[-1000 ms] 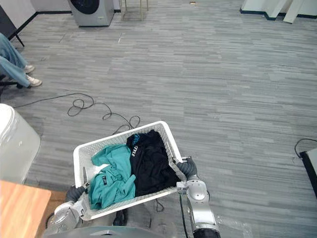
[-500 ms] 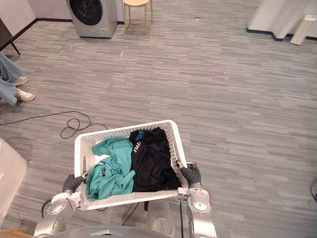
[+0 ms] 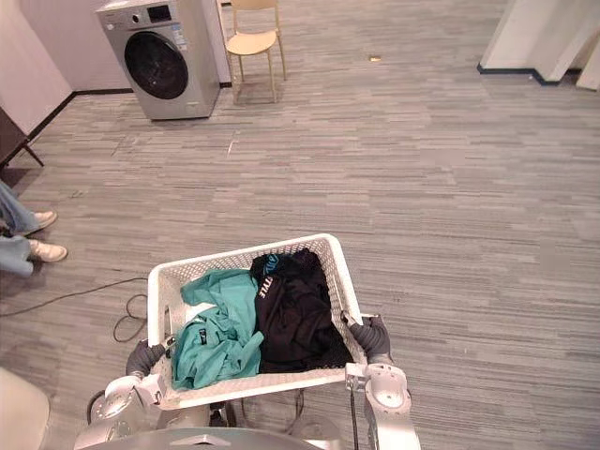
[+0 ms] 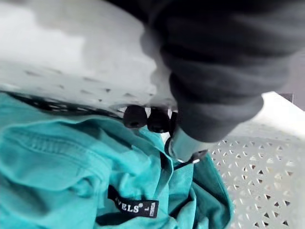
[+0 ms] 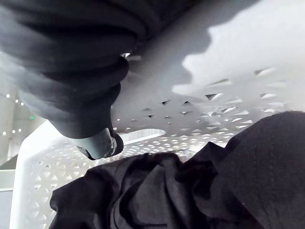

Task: Pick up the laundry basket with both hands and put the clothes into the washing machine.

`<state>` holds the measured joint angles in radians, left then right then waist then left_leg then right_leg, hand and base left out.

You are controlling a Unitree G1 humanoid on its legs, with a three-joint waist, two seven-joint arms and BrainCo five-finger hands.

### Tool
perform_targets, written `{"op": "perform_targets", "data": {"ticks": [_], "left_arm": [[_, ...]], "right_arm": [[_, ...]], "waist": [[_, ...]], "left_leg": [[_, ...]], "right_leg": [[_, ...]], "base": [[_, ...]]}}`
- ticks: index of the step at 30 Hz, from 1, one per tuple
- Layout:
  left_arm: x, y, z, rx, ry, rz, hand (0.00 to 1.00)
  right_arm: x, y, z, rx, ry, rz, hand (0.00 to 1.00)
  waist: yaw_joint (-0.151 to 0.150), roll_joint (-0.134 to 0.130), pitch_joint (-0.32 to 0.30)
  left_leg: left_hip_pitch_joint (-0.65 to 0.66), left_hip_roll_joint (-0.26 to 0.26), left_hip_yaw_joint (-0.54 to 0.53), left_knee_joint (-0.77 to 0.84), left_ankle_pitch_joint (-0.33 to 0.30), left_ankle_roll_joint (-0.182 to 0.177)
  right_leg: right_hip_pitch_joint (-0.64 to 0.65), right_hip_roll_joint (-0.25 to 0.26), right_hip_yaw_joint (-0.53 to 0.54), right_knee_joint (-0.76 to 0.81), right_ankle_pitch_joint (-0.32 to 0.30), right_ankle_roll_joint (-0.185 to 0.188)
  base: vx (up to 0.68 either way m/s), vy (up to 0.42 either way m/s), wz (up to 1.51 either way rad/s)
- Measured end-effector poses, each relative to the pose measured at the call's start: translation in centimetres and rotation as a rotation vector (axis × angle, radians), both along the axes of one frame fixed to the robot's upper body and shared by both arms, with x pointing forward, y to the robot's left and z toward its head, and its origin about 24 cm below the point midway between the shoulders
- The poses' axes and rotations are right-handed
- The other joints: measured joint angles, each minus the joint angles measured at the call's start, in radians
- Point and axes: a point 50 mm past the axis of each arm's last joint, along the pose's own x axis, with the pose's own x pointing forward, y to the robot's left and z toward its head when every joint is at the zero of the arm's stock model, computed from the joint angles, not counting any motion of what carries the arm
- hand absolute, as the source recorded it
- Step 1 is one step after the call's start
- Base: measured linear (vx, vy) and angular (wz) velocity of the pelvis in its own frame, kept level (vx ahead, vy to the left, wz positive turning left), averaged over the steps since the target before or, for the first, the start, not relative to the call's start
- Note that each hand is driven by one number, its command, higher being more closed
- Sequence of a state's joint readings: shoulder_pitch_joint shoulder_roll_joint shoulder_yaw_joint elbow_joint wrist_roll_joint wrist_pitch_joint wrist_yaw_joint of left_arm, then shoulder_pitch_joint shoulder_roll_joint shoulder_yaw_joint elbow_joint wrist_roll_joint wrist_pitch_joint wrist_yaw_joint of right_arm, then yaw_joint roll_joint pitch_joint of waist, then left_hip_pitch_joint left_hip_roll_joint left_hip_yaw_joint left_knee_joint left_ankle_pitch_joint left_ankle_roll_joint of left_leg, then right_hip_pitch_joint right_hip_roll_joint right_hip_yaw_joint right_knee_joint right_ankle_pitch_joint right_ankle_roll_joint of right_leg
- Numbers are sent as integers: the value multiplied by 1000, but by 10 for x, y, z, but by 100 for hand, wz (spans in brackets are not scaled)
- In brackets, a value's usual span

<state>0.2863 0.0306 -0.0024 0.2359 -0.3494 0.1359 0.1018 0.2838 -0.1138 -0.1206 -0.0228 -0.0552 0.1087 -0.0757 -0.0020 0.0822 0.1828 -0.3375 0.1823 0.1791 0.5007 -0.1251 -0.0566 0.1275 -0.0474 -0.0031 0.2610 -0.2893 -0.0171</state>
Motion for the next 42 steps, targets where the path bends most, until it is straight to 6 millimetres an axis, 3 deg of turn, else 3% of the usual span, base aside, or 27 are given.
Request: {"op": "perform_targets", "data": {"ticks": [1, 2, 3, 4, 5, 6, 7, 8, 9, 11, 12, 13, 14, 15, 17, 18, 19, 20, 22, 24, 26, 31, 32, 42], "left_arm": [[-1, -1, 0, -4, 2, 4, 100], [-1, -2, -1, -10, 2, 6, 100], [-1, -5, -1, -18, 2, 7, 100], [-1, -6, -1, -23, 4, 6, 100], [-3, -4, -3, -17, 19, 10, 100], [-3, 2, -4, 9, 28, 9, 100], [-3, 5, -3, 21, 32, 9, 100], [-1, 8, -2, 36, 31, 4, 100], [1, 10, -2, 47, 31, -7, 100], [2, 14, 0, 69, 28, -17, 100], [3, 16, 0, 73, 26, -17, 100], [0, 18, -1, 78, 34, -11, 100], [-1, 20, -1, 84, 37, -10, 100], [-1, 21, -1, 87, 38, -9, 100], [-1, 23, 0, 94, 35, -11, 100], [-1, 23, 0, 95, 36, -11, 100], [-2, 23, -1, 95, 40, -12, 100], [-2, 22, -2, 94, 45, -19, 100], [-2, 20, -4, 89, 54, -22, 100], [-4, 7, -10, 58, 74, -40, 100], [-5, 1, -10, 40, 75, -42, 100], [-2, 2, -10, 44, 72, -45, 100], [-19, 12, -26, 69, 168, -46, 100], [-20, 15, -28, 76, 180, -52, 100]], "right_arm": [[1, -2, 1, -9, -2, 3, 100], [3, -4, 2, -21, -4, 3, 100], [4, -5, 2, -31, -1, 0, 100], [4, -6, 1, -37, 3, 0, 100], [2, -6, -6, -30, 30, -8, 100], [0, 0, -15, 4, 62, -19, 100], [0, 2, -16, 11, 62, -21, 100], [-1, 4, -17, 26, 62, -26, 100], [-3, 6, -19, 40, 69, -38, 100], [-3, 10, -23, 61, 79, -39, 100], [-3, 13, -24, 68, 83, -35, 100], [-3, 16, -26, 79, 88, -34, 100], [-4, 17, -28, 82, 98, -31, 100], [-4, 17, -28, 83, 99, -29, 100], [-3, 20, -28, 95, 92, -21, 100], [-2, 20, -28, 97, 91, -19, 100], [-4, 19, -29, 99, 97, -24, 100], [-6, 17, -30, 98, 103, -27, 100], [-8, 18, -32, 102, 111, -29, 100], [-10, 8, -34, 83, 133, -38, 100], [-13, 2, -34, 73, 137, -47, 100], [-15, 1, -35, 93, 140, -52, 100], [-28, 8, -55, 133, 230, -63, 100], [-34, 8, -66, 177, 274, -84, 100]], "waist": [[1, 1, -1], [2, 1, -1], [2, 2, -3], [2, 3, -5], [8, -16, -29], [1, -85, -66], [-1, -100, -75], [-9, -117, -72], [-10, -120, -73], [-5, -115, -70], [0, -114, -69], [1, -104, -62], [1, -88, -52], [0, -80, -51], [-21, -65, -43], [-23, -66, -42], [-27, -69, -42], [-30, -83, -48], [-29, -104, -42], [-32, -63, -46], [-30, -46, -52], [-23, -44, -57], [-23, -71, -101], [-25, -74, -102]], "left_leg": [[15, -4, -21, -170, 34, -13], [25, -7, -63, -330, 83, -53], [24, -4, -80, -380, 114, -75], [25, -4, -76, -388, 128, -66], [23, -24, -60, -335, 281, -57], [-25, -76, -28, -206, 241, -17], [-43, -91, -17, -150, 194, -1], [-48, -107, 7, -57, 110, 31], [-21, -122, 18, -27, 59, 60], [62, -130, 41, -67, 27, 95], [99, -133, 50, -89, 21, 101], [181, -140, 60, -144, 5, 101], [254, -140, 69, -189, -4, 103], [280, -140, 71, -210, -8, 103], [336, -140, 71, -256, -25, 100], [345, -139, 70, -262, -23, 96], [360, -139, 69, -276, -22, 81], [359, -140, 66, -273, -29, 66], [358, -153, 55, -260, -50, 34], [376, -118, 30, -269, -49, 21], [381, -94, 2, -303, -34, -3], [401, -70, -43, -382, 0, -26], [427, -102, -43, -452, 33, -20], [428, -100, -21, -472, 36, -21]], "right_leg": [[18, -11, 16, -5, -11, 20], [45, -25, 33, -5, -34, 59], [73, -40, 52, 0, -59, 102], [89, -53, 61, 5, -73, 127], [100, -97, 98, 31, -96, 167], [57, -163, 125, 110, -97, 186], [30, -183, 130, 161, -80, 214], [-9, -208, 141, 283, -13, 242], [-63, -212, 163, 417, 108, 236], [-152, -209, 176, 614, 250, 206], [-190, -205, 168, 678, 249, 195], [-242, -211, 115, 770, 220, 165], [-279, -215, 43, 796, 162, 111], [-299, -214, 9, 789, 138, 98], [-370, -196, -99, 642, 62, 106], [-380, -187, -116, 582, 51, 113], [-383, -171, -143, 426, 47, 114], [-370, -152, -141, 228, 97, 111], [-359, -150, -122, 100, 234, 110], [-312, -116, -159, 57, 235, 109], [-279, -91, -199, 11, 238, 104], [-206, -48, -258, -119, 280, 79], [-116, -43, -256, -342, 412, 82], [-132, -39, -237, -342, 412, 82]], "base": [[591, 271, -51], [583, 328, -52], [715, 464, -47], [729, 539, -58], [722, 573, -54], [616, 477, -47], [657, 459, -22], [670, 438, -12], [639, 420, -6], [444, 299, -14], [366, 265, -34], [305, 222, -35], [282, 198, -29], [235, 134, -17], [228, 30, -3], [218, -50, 4], [188, -80, 9], [191, -87, 12], [178, -131, 12], [192, -144, 20], [164, -153, 33], [64, -81, 27], [7, -1, 3], [0, 0, -5]]}}
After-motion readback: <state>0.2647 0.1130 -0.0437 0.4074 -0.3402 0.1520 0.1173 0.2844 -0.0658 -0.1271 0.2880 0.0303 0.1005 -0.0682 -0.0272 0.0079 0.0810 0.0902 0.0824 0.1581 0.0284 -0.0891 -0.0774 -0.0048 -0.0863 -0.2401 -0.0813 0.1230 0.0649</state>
